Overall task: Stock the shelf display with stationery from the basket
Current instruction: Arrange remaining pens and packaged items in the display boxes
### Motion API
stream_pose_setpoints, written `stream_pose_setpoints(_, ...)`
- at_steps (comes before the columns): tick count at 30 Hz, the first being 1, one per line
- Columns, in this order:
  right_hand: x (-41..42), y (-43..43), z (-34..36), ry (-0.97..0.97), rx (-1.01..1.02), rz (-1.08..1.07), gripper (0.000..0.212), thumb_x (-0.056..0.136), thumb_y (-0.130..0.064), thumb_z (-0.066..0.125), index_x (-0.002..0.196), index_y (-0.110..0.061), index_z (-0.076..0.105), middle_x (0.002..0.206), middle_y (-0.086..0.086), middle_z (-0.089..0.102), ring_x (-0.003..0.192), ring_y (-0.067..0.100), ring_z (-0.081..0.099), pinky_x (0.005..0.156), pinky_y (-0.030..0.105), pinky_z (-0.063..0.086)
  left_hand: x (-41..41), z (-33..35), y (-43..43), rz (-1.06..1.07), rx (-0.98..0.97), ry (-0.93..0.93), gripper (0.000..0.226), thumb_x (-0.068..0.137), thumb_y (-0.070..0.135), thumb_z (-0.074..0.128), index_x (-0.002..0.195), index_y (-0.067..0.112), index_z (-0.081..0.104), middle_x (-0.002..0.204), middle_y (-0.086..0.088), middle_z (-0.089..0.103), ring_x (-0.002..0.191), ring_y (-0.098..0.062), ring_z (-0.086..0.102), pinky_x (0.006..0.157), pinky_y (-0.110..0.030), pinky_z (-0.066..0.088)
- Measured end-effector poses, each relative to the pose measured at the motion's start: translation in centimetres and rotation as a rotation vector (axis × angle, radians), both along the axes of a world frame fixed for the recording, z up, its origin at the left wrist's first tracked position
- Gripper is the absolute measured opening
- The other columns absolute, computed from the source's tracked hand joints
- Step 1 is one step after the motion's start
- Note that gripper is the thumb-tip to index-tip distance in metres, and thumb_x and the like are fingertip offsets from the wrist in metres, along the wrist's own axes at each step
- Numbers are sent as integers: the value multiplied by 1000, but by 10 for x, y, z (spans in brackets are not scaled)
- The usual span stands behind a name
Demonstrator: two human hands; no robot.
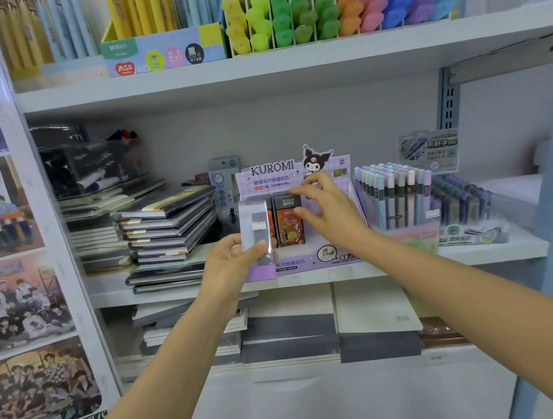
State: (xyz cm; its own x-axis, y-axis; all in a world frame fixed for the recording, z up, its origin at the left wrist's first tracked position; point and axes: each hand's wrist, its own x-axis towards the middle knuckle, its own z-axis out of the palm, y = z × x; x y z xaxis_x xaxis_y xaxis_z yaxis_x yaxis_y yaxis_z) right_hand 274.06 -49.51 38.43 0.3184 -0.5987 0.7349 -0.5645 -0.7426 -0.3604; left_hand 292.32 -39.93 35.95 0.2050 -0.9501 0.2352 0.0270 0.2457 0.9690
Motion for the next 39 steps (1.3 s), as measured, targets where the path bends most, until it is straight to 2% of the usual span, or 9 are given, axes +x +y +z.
stream_pose_setpoints(6, 6, 27, 10, -372, 363, 487, 36, 94, -14, 62, 129, -15, 56, 122, 7, 58, 100, 21, 64, 85, 29, 56, -11, 8, 12, -130, -73, -65, 19, 85, 8, 70, 104, 12, 68, 95, -11, 76, 80, -25, 74, 60, -25, 56)
stream_pose_setpoints(12, -3, 32, 14, -545, 377, 423, 20, 90, 1, 63, 109, -3, 65, 118, 20, 61, 95, 27, 65, 74, 29, 59, -10, 13, 19, -126, 22, -96, 28, 87, 16, 70, 113, 13, 62, 97, -16, 74, 81, -28, 73, 71, -35, 61)
stream_pose_setpoints(14, -8, 31, 12, -478, 349, 397, 18, 91, -4, 63, 108, -6, 68, 125, 15, 56, 92, 22, 66, 70, 23, 57, -7, 16, 20, -83, -10, -47, 27, 89, 11, 67, 115, 10, 60, 90, -17, 74, 70, -23, 71, 64, -29, 59)
stream_pose_setpoints(19, -16, 34, 4, -119, 325, 400, 29, 90, -23, 68, 119, -28, 67, 128, -9, 58, 114, 6, 57, 94, 24, 49, -7, 24, 19, -28, -80, 86, 17, 94, 14, 62, 108, 7, 65, 74, -9, 72, 65, -18, 69, 60, -24, 57)
stream_pose_setpoints(24, -20, 38, -4, -229, 416, 462, 23, 90, -11, 66, 109, -23, 70, 88, -5, 74, 66, 10, 64, 63, 19, 52, -10, 28, 18, -59, -81, 156, 37, 95, 44, 54, 104, 10, 65, 87, -14, 75, 80, -26, 73, 67, -28, 59)
stream_pose_setpoints(26, -19, 40, -5, -297, 448, 477, 20, 92, -14, 64, 107, -26, 71, 89, 5, 74, 58, 12, 61, 59, 20, 52, -11, 25, 17, -65, -104, 60, 33, 94, 36, 58, 108, 7, 63, 82, -9, 74, 74, -24, 70, 65, -27, 57)
stream_pose_setpoints(31, -16, 44, -11, -274, 486, 486, 15, 93, -24, 63, 105, -25, 72, 83, -4, 74, 56, 11, 58, 54, 21, 49, -13, 9, 14, 1, -198, -205, 13, 97, 16, 56, 95, 12, 69, 58, 8, 59, 55, -8, 51, 56, -23, 51)
stream_pose_setpoints(36, -15, 45, -2, -228, 324, 387, 36, 95, -30, 59, 130, -26, 57, 114, -10, 67, 104, 5, 62, 82, 24, 48, -18, 8, 12, 63, -273, -512, 16, 99, 21, 54, 91, 22, 68, 69, 14, 65, 65, -9, 55, 63, -32, 51)
stream_pose_setpoints(39, -15, 49, 8, -239, 305, 495, 44, 95, -14, 61, 135, -27, 50, 105, -18, 66, 97, 3, 62, 91, 27, 51, -28, 5, 8, 109, -320, -749, 14, 97, 22, 56, 89, 17, 67, 83, 0, 68, 78, -22, 59, 76, -47, 51)
